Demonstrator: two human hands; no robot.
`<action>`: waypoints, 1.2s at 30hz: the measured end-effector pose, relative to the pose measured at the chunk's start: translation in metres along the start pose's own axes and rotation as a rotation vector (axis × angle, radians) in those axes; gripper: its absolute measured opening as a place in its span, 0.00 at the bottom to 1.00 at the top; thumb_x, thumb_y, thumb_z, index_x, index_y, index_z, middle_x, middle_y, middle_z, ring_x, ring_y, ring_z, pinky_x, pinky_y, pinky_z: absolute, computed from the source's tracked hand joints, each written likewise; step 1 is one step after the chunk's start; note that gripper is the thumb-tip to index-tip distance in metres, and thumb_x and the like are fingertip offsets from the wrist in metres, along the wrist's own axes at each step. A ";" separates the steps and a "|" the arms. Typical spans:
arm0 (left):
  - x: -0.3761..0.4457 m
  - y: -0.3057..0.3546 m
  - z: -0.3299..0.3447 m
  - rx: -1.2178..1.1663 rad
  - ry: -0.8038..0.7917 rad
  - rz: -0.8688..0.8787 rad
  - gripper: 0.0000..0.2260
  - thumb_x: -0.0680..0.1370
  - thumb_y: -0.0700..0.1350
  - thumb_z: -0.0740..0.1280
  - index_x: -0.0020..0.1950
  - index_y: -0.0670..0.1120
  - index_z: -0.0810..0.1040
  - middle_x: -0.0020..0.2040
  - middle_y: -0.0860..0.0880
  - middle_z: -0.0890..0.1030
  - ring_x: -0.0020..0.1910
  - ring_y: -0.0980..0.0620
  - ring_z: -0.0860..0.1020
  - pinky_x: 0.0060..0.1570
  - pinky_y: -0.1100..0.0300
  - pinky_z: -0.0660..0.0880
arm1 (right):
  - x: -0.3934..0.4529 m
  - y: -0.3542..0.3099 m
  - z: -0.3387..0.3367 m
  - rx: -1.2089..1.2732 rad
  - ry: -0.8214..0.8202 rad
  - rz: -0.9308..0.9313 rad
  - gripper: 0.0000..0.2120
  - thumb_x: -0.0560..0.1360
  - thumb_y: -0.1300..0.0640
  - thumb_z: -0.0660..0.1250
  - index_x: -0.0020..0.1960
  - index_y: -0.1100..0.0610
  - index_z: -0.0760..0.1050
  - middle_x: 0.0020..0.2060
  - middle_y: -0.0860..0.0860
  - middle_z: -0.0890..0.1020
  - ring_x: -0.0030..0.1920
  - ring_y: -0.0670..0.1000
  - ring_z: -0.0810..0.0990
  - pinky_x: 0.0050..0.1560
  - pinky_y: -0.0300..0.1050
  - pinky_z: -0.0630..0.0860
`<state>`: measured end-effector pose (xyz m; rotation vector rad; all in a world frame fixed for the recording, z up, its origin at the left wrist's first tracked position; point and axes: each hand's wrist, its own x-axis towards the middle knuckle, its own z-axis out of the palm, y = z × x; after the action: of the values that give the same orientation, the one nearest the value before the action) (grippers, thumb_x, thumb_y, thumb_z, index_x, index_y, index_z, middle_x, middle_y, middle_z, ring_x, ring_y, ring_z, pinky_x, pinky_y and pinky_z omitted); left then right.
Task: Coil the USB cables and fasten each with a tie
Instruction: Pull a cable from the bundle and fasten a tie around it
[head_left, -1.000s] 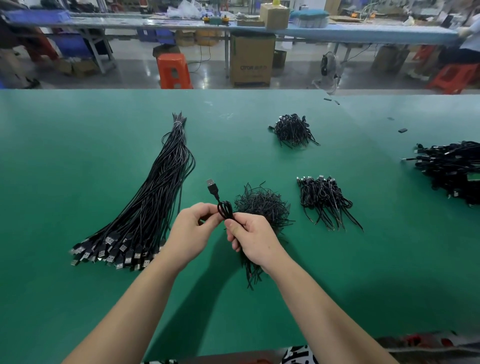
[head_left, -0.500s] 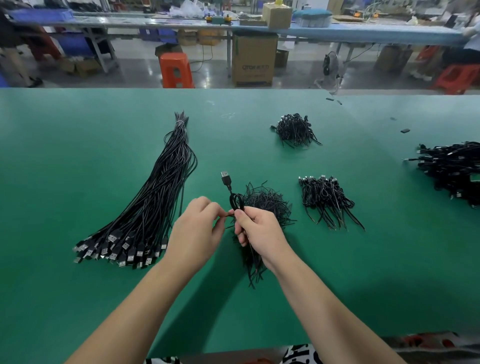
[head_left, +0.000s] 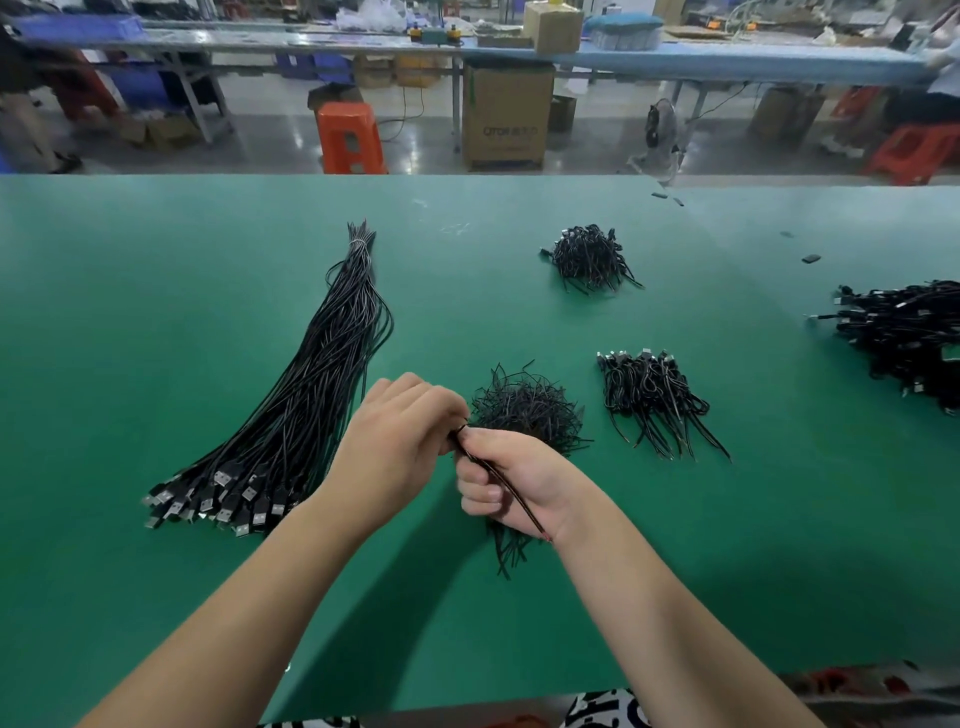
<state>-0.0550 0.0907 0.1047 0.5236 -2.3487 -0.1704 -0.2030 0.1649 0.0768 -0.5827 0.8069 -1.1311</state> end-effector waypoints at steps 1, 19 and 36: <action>0.000 0.000 0.000 -0.025 0.010 -0.033 0.05 0.78 0.39 0.64 0.45 0.42 0.79 0.38 0.55 0.78 0.39 0.49 0.74 0.42 0.51 0.69 | 0.000 0.001 0.001 -0.021 0.019 -0.026 0.19 0.83 0.56 0.58 0.40 0.52 0.84 0.28 0.50 0.69 0.24 0.46 0.64 0.27 0.37 0.62; -0.003 0.008 0.016 -0.299 -0.007 -0.655 0.05 0.81 0.43 0.66 0.45 0.49 0.76 0.39 0.56 0.80 0.43 0.61 0.76 0.39 0.71 0.69 | 0.002 0.015 0.014 -1.225 0.568 -0.492 0.18 0.81 0.54 0.62 0.33 0.55 0.63 0.25 0.48 0.65 0.28 0.49 0.63 0.31 0.45 0.60; -0.003 0.012 0.011 -0.306 0.003 -0.708 0.06 0.79 0.43 0.68 0.43 0.51 0.79 0.36 0.57 0.80 0.40 0.61 0.78 0.37 0.73 0.69 | -0.001 0.020 0.010 -1.460 0.522 -0.626 0.11 0.83 0.57 0.61 0.44 0.58 0.74 0.35 0.52 0.76 0.36 0.53 0.73 0.39 0.49 0.70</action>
<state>-0.0644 0.1023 0.0978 1.1686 -1.9850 -0.8322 -0.1837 0.1723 0.0681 -1.8814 2.0039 -1.1026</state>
